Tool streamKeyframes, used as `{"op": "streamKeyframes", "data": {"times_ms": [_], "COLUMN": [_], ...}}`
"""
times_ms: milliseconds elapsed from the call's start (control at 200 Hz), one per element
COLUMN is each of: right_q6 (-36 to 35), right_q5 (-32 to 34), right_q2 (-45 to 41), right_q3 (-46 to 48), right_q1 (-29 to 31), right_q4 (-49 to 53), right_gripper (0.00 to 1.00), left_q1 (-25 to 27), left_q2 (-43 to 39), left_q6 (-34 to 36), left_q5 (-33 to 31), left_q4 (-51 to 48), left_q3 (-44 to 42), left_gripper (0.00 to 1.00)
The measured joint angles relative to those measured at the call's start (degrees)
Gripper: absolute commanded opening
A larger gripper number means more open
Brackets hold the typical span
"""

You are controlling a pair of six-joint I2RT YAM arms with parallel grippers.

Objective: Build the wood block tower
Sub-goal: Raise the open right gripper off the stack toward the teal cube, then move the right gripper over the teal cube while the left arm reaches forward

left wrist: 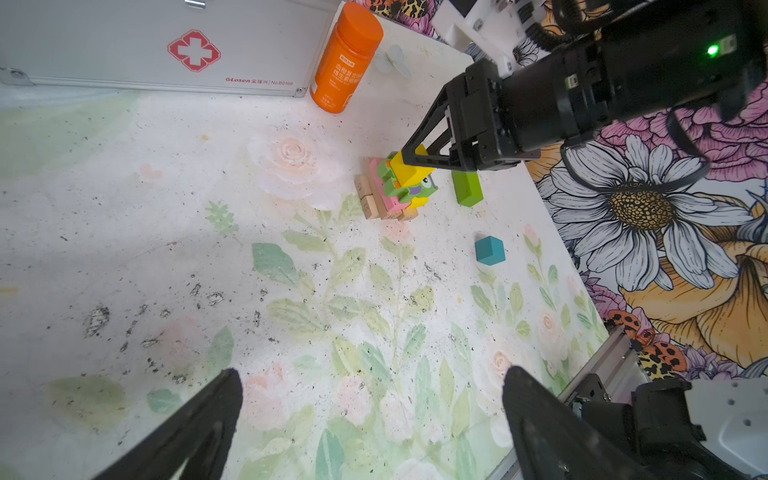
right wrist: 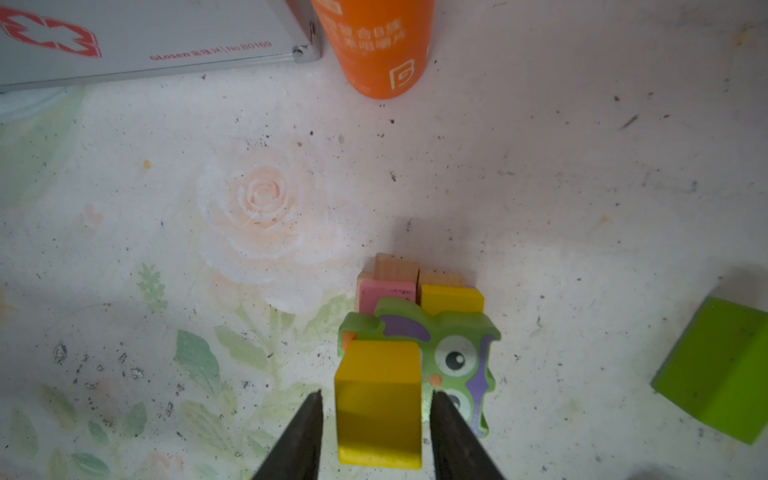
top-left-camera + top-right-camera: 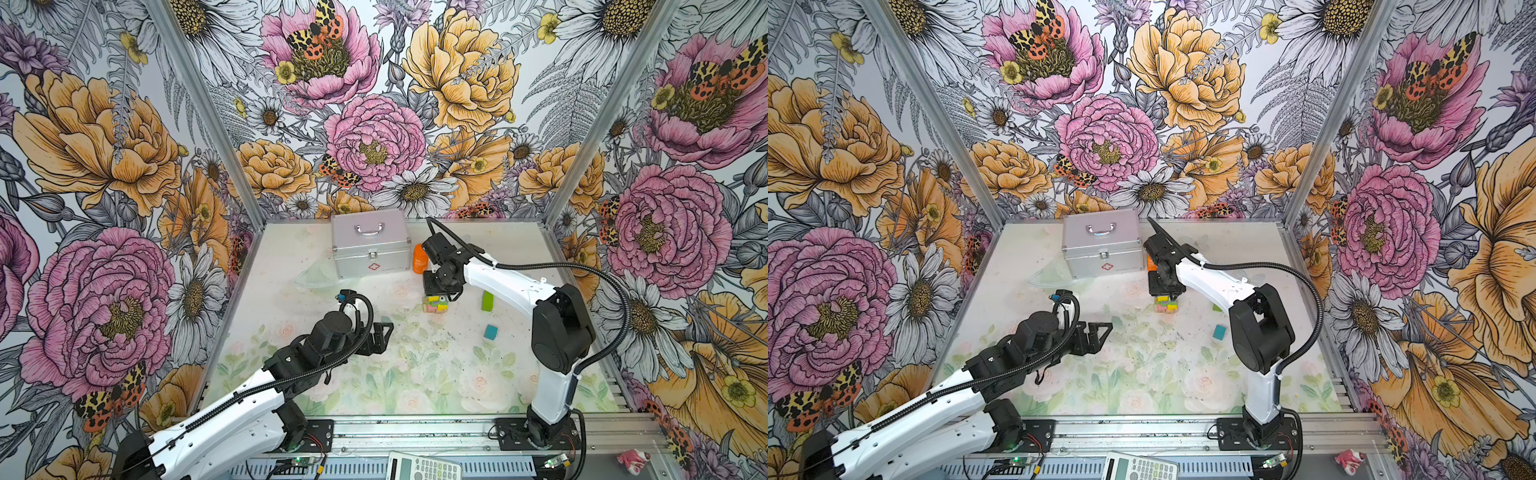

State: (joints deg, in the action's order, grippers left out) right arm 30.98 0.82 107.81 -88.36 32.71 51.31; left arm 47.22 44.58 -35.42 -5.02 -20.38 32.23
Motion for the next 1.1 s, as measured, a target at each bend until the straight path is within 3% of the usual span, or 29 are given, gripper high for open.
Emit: {"op": "streamKeyframes", "data": {"times_ms": [325, 605, 831, 1101], "right_q6": [-0.5, -0.6, -0.3, 1.3], "right_q5": [1.0, 4.2, 6.5, 7.6], "right_q2": [-2.5, -12.4, -22.1, -32.2], "right_q3": [-2.7, -2.7, 8.8, 26.5], "right_q1": [0.0, -0.1, -1.4, -4.7], "right_q4": [1.1, 2.5, 2.6, 3.3], "right_gripper": [0.51, 0.51, 0.51, 0.5], "left_q1": [-0.1, -0.1, 2.4, 9.4], "left_q2": [-0.8, -2.0, -1.6, 5.9], "left_q6": [0.0, -0.2, -0.7, -0.8], "left_q5": [0.0, 0.0, -0.5, -4.2], "left_q4": [-0.5, -1.8, -2.2, -2.2], "left_q3": [0.0, 0.1, 2.1, 8.8], "left_gripper": [0.99, 0.99, 0.99, 0.99]}}
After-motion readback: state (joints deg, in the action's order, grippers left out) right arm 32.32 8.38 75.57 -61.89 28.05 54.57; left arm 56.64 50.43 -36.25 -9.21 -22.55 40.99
